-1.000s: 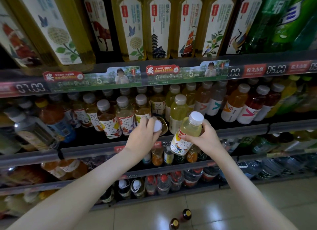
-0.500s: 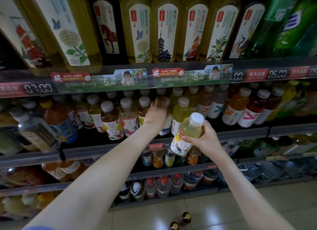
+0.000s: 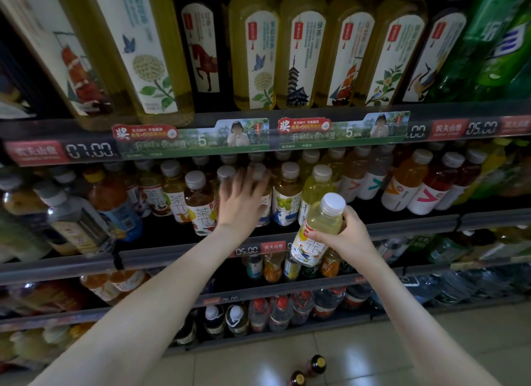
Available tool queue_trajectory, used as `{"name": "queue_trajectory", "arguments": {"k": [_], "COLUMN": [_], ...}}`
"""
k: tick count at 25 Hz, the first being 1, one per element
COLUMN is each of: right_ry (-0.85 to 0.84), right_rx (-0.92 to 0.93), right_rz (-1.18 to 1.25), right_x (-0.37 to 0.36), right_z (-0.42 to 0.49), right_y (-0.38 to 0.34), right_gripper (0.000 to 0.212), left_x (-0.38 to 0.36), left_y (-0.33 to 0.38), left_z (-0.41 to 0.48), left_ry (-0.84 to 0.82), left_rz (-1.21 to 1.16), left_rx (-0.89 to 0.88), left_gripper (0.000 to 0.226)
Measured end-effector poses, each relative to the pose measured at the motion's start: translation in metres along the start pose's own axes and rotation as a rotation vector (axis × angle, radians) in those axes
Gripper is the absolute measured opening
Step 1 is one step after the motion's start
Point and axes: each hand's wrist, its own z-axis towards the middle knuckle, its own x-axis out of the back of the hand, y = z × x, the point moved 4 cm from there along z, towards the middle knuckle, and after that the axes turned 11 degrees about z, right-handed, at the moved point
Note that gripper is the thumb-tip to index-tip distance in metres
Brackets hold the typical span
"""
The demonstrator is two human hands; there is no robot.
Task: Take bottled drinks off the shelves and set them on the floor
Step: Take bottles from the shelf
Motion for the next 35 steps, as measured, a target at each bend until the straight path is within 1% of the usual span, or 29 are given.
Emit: {"name": "queue_trajectory", "arguments": {"k": [2,4,5,7,9,11,12,14,15,17,19,20,21,22,23,24,25,26,27,28,31,32,33,35], "right_ry": [-0.001,-0.002,-0.006,-0.027,-0.054,-0.052,-0.043,-0.012,0.005,0.045,0.087,0.101,0.111,0.118,0.122,0.123,0.122,0.121,0.120,0.116,0.081,0.065,0.051,0.018], "right_rx": [-0.006,-0.016,-0.022,-0.032,-0.045,-0.054,-0.053,-0.053,-0.053,-0.058,-0.071,-0.076,-0.077,-0.079,-0.081,-0.081,-0.077,-0.074,-0.067,-0.056,-0.036,-0.032,-0.031,-0.027], "right_rz": [-0.010,-0.010,-0.010,-0.012,-0.010,0.005,0.014,0.044,0.061,0.074,0.075,0.075,0.075,0.076,0.076,0.076,0.075,0.071,0.063,0.054,0.045,0.041,0.037,0.042], "right_x": [-0.010,-0.021,-0.026,-0.037,-0.046,-0.050,-0.050,-0.045,-0.041,-0.032,-0.021,-0.017,-0.012,-0.009,-0.006,-0.005,-0.006,-0.008,-0.010,-0.013,-0.026,-0.031,-0.036,-0.049], "right_z": [0.002,0.004,0.004,0.005,0.005,0.004,0.004,0.003,0.002,-0.001,-0.005,-0.007,-0.009,-0.010,-0.010,-0.009,-0.008,-0.006,-0.004,-0.002,0.003,0.004,0.004,0.005], "right_y": [-0.001,-0.003,-0.005,-0.010,-0.012,-0.012,-0.011,-0.007,-0.005,0.000,0.004,0.006,0.007,0.008,0.008,0.008,0.007,0.004,0.001,-0.002,-0.011,-0.014,-0.015,-0.016], "right_gripper": [0.066,0.068,0.069,0.067,0.066,0.066,0.066,0.064,0.064,0.064,0.063,0.062,0.062,0.062,0.062,0.062,0.063,0.062,0.062,0.061,0.060,0.060,0.060,0.062], "left_x": [-0.008,-0.014,-0.014,-0.012,-0.011,0.002,0.007,0.007,0.006,0.004,-0.001,-0.002,-0.005,-0.005,-0.004,-0.003,-0.002,-0.003,-0.004,-0.003,0.000,-0.003,-0.005,-0.010], "left_y": [-0.030,-0.045,-0.049,-0.050,-0.040,-0.020,-0.009,0.013,0.023,0.041,0.053,0.056,0.056,0.054,0.051,0.046,0.043,0.042,0.039,0.036,0.014,0.001,-0.015,-0.051], "left_z": [0.000,0.005,0.007,0.010,0.010,0.014,0.020,0.036,0.042,0.049,0.051,0.049,0.048,0.048,0.048,0.048,0.048,0.048,0.046,0.044,0.028,0.019,0.008,-0.015], "left_ry": [0.030,0.007,0.027,0.080,0.100,0.096,0.079,-0.020,-0.041,-0.070,-0.149,-0.160,-0.145,-0.095,0.006,0.054,0.078,0.055,0.006,0.001,0.088,0.145,0.168,0.235], "left_rz": [0.019,0.079,0.093,0.069,0.016,-0.047,-0.089,-0.178,-0.203,-0.209,-0.167,-0.158,-0.146,-0.132,-0.109,-0.068,-0.033,-0.026,-0.029,-0.022,0.052,0.056,0.056,0.094], "left_rx": [0.016,-0.024,-0.046,-0.091,-0.127,-0.139,-0.114,-0.044,-0.031,-0.042,-0.075,-0.076,-0.077,-0.072,-0.073,-0.100,-0.142,-0.187,-0.198,-0.203,-0.192,-0.197,-0.197,-0.143], "left_gripper": [0.082,0.081,0.081,0.082,0.082,0.077,0.075,0.076,0.076,0.071,0.066,0.066,0.066,0.066,0.067,0.068,0.068,0.068,0.068,0.069,0.073,0.073,0.072,0.069]}}
